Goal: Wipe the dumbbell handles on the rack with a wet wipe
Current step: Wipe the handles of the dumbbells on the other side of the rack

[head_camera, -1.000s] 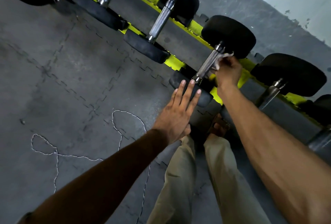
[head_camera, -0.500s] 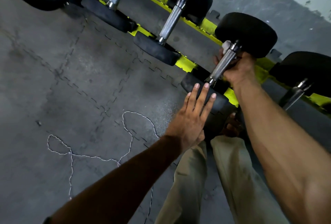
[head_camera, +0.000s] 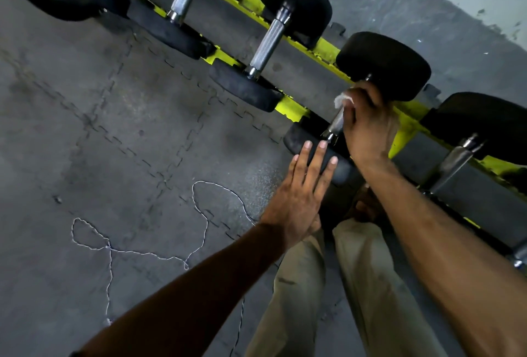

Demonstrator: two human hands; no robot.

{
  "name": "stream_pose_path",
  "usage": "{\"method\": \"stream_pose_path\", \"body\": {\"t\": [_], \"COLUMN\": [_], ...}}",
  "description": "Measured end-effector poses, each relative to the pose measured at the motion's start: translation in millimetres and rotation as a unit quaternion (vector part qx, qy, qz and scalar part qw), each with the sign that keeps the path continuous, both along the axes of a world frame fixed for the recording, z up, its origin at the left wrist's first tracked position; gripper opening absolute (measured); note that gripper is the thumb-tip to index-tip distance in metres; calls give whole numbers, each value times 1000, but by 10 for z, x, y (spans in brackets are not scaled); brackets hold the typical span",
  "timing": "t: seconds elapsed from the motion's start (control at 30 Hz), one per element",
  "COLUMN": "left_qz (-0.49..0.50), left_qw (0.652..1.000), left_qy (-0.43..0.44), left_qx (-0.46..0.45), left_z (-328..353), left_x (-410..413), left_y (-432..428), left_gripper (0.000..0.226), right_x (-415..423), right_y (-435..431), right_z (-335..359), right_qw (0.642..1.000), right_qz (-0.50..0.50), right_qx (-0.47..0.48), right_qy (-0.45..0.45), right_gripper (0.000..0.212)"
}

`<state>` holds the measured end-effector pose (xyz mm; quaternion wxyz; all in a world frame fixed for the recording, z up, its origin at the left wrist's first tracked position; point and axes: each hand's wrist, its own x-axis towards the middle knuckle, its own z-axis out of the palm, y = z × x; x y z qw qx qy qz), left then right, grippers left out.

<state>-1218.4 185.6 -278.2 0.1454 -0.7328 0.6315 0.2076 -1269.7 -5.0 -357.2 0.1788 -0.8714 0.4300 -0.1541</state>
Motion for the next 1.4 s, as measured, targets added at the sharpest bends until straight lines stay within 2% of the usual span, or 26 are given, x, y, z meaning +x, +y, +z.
{"method": "stream_pose_path", "body": {"t": [0.07,0.13,0.23,0.27,0.3,0.37,0.43,0.57,0.7,0.8,0.87,1.03,1.1,1.2,1.3,1.4], "left_qz": [-1,-1,2,3,4,9,13,14,16,9,12,4,16,15,14,21], "left_qw": [1000,1000,1000,1000,999,999,999,1000,1000,1000,999,999,999,998,998,999], "left_qy": [-3,-6,-17,-23,-30,-32,-29,-16,-12,-29,-37,-42,-45,-53,-60,-40], "left_qx": [0,-1,0,-6,-17,-25,-20,-10,-16,4,10,22,12,10,27,28], "left_z": [-16,-22,-50,-61,-86,-110,-113,-100,-124,-143,-128,-95,-98,-104,-77,-65], "left_x": [1,6,13,7,-6,-24,-41,-57,-52,-82,-106,-117,-130,-165,-196,-200], "left_y": [0,11,35,38,38,28,14,-1,22,4,-12,-17,-35,-53,-72,-53], "left_gripper": [119,117,113,107,99,90,93,110,107,105,107,110,115,122,129,124], "right_x": [-41,-31,11,14,18,22,32,322,748,829,757,365,216,37,-92,-183], "right_y": [-149,-160,-103,-157,-255,-436,-409,-161,-153,-121,-133,-146,-42,119,185,255], "right_z": [-46,-21,84,126,173,233,250,339,482,499,489,500,487,413,285,169], "right_qw": [998,993,947,931,929,946,947,871,811,791,805,885,917,960,957,929], "right_qz": [29,65,262,294,285,209,217,358,331,320,327,314,273,150,30,-99], "right_qx": [-20,-20,-7,-18,-39,-67,-33,89,136,188,202,169,124,82,206,329], "right_qy": [50,94,186,213,233,238,235,323,462,487,453,300,262,221,201,141], "right_gripper": [23,19,9,7,8,11,16,28,30,37,36,29,23,18,23,18]}}
